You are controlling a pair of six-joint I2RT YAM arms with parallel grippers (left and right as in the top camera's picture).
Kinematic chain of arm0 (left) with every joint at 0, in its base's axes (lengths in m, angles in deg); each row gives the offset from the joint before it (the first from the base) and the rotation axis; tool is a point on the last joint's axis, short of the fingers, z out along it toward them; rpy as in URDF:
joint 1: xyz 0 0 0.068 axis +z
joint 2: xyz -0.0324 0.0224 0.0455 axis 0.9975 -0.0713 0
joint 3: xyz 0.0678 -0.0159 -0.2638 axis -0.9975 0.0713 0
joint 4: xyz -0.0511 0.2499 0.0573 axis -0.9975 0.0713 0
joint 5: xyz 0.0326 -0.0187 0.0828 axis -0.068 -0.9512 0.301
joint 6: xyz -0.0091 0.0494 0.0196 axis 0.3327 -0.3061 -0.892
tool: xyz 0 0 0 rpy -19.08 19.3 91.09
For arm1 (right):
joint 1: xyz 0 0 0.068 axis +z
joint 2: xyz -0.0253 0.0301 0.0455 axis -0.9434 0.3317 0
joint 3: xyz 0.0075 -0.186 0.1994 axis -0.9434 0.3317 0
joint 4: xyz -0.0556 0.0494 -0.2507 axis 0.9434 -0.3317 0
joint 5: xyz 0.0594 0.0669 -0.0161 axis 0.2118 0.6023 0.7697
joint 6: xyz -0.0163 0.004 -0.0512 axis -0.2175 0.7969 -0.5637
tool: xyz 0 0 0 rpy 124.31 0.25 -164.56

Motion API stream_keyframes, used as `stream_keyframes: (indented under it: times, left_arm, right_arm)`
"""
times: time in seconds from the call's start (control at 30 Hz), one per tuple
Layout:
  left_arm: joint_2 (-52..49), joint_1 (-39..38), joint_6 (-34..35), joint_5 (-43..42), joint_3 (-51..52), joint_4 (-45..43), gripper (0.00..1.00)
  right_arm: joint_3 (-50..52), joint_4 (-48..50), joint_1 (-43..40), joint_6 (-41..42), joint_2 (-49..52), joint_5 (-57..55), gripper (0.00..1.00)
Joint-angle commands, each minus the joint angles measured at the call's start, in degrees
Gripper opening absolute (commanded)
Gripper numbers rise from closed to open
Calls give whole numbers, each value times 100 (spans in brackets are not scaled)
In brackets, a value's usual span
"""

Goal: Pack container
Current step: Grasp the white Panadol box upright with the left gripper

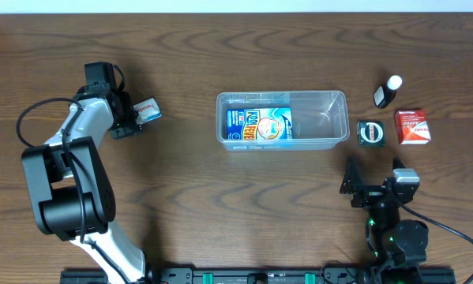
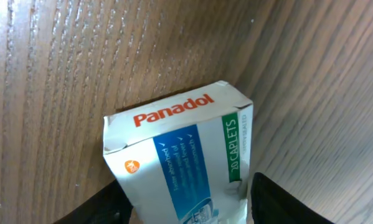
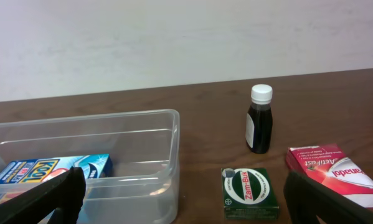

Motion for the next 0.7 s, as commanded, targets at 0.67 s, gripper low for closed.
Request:
stream_keyframes:
  times: [0.67]
  left_arm:
    - [267,2,-1764,-188,-59,-256,44]
  right_arm:
    - [9,-24,-44,-85,-17,-11,99]
